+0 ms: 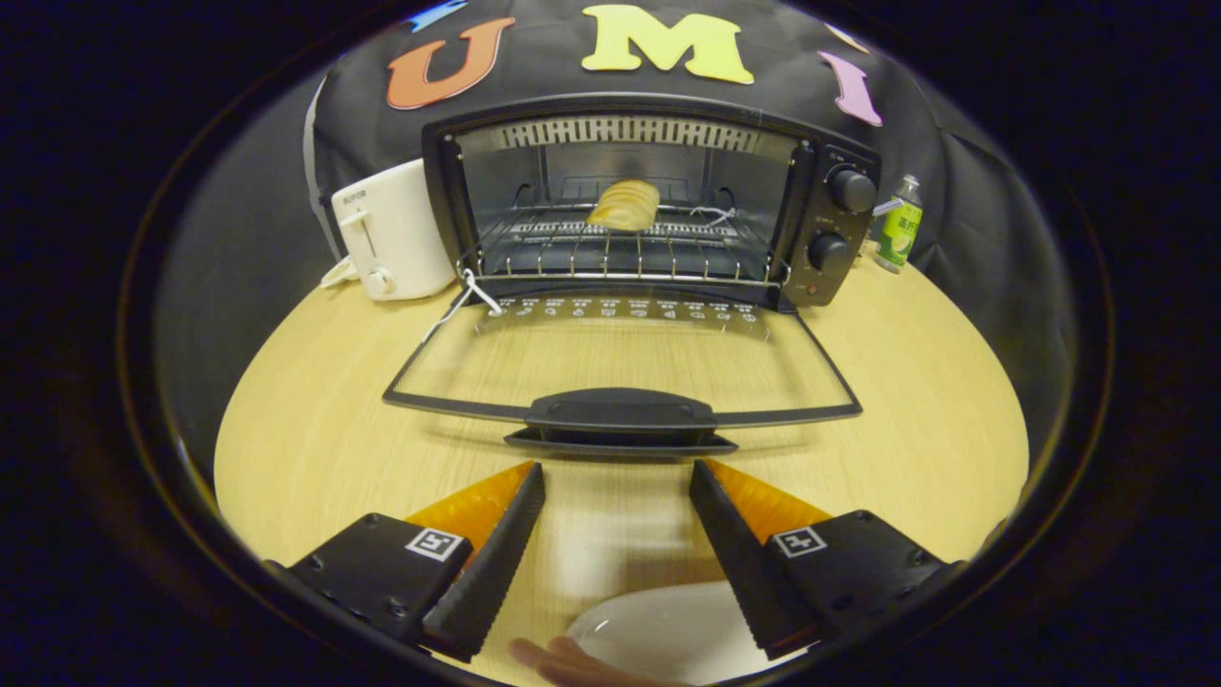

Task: Open the toaster oven, put the food inside, and close the toaster oven door.

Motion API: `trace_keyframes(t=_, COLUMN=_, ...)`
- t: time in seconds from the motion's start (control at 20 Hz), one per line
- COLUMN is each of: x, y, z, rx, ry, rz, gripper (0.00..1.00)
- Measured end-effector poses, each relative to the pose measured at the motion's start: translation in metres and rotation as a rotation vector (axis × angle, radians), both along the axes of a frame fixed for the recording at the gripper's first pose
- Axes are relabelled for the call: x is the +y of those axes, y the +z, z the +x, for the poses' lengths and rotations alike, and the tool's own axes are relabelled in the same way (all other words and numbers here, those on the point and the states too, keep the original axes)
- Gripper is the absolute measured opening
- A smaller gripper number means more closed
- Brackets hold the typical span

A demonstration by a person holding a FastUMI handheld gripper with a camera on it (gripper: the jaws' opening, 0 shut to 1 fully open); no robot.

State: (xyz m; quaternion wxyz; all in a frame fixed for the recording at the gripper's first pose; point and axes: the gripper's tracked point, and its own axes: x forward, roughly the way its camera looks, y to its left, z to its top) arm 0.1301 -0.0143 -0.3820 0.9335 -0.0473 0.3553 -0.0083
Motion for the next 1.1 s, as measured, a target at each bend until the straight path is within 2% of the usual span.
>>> trace_keyframes(t=0.4, x=0.002, y=0.005, z=-0.001, rx=-0.002, ry=0.012, rz=0.005, gripper=1.00)
trace_keyframes(t=0.85, x=0.006, y=0.049, z=0.002, rx=-0.143, ry=0.017, rz=-0.042, gripper=1.00)
trace_keyframes(t=1.1, x=0.007, y=0.057, z=0.003, rx=-0.160, ry=0.000, rz=-0.046, gripper=1.00)
